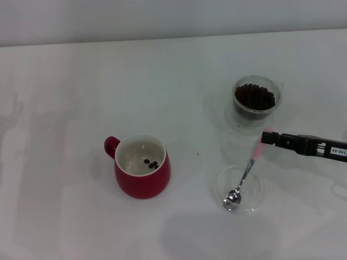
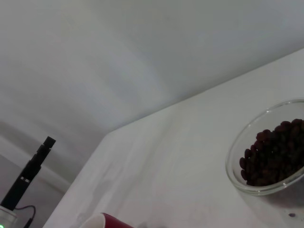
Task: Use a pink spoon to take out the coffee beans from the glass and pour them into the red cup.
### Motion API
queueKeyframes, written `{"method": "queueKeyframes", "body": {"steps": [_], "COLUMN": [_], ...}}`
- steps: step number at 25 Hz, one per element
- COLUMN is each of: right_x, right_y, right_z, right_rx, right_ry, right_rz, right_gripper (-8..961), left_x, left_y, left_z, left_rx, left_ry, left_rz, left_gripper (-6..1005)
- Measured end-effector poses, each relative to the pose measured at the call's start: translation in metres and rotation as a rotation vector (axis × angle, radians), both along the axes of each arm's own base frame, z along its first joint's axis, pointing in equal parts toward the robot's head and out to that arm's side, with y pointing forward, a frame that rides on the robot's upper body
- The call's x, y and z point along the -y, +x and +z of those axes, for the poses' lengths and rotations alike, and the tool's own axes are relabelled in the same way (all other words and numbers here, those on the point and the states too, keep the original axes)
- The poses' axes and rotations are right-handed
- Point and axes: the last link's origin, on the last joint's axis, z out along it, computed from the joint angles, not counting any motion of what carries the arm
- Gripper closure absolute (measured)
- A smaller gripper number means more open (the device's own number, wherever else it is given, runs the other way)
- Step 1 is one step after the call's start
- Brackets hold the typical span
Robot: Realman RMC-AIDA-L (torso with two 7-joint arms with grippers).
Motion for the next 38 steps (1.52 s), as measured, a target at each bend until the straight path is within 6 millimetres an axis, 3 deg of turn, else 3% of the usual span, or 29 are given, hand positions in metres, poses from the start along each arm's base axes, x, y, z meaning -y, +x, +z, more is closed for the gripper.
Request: {"method": "queueKeyframes", "body": {"steps": [7,13,24,28,31,38], "right_x": [0.000,-0.004,-0.002,-0.006,-0.020,-0.027], "right_y": [0.002,0.008,0.008,-0.005,0.001,0.003], "right_z": [0.004,0.020,0.063,0.055,0.043,0.025], "right_rx": [0.008,0.005,-0.045,0.065,0.241,0.559], "right_ry": [0.019,0.105,0.530,0.653,0.837,1.024], "right_rz": [0.005,-0.019,0.052,0.202,0.167,0.216], "right_gripper": [701,691,648,632,604,463], "left_x": [0.000,0.000,0.002,0.001,0.000,-0.001], "left_y": [0.000,0.000,-0.001,-0.001,0.000,-0.001], "left_z": [0.000,0.000,0.000,0.000,0.000,0.001], "left_rx": [0.001,0.002,0.005,0.005,0.004,0.001], "left_ry": [0.000,-0.001,0.002,0.003,0.004,0.002], "left_rz": [0.000,-0.001,0.005,0.004,0.001,0.006], "left_gripper": [121,120,120,120,120,121]}}
